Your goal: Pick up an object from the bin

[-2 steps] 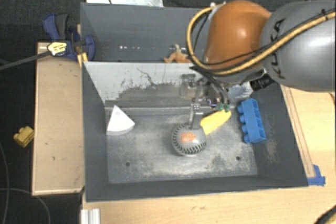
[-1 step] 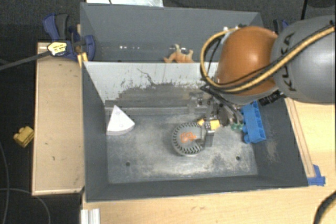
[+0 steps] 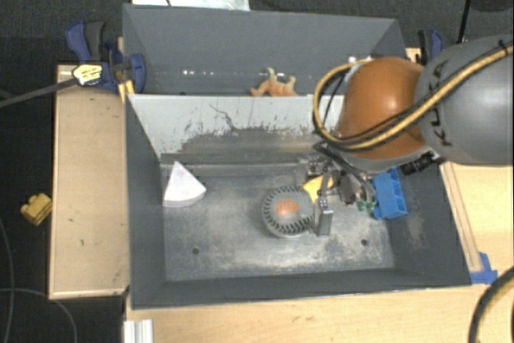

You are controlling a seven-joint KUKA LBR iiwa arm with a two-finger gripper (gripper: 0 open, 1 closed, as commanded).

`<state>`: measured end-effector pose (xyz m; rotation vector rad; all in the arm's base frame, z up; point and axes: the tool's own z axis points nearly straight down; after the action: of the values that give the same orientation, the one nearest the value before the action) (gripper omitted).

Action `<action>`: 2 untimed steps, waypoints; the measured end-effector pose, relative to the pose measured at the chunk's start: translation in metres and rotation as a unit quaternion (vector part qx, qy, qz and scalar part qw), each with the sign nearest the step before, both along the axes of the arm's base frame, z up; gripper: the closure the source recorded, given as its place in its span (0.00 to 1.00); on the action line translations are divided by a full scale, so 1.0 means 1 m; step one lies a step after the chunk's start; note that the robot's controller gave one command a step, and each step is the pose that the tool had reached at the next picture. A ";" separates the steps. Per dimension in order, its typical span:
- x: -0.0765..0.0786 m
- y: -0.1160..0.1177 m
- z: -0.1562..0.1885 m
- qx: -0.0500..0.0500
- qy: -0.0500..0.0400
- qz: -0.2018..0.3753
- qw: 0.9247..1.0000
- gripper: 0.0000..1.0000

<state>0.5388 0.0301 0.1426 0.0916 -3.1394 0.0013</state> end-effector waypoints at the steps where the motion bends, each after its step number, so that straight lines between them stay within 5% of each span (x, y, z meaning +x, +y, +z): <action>1: 0.001 -0.001 -0.006 0.001 -0.002 -0.017 1.000 0.00; 2: -0.002 0.007 -0.046 -0.001 -0.007 -0.006 1.000 0.00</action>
Offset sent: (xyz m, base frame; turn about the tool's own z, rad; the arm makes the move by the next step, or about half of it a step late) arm -0.0089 0.0168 -0.0710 -0.0153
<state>0.5369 0.0376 0.0962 0.0745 -3.1531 0.0050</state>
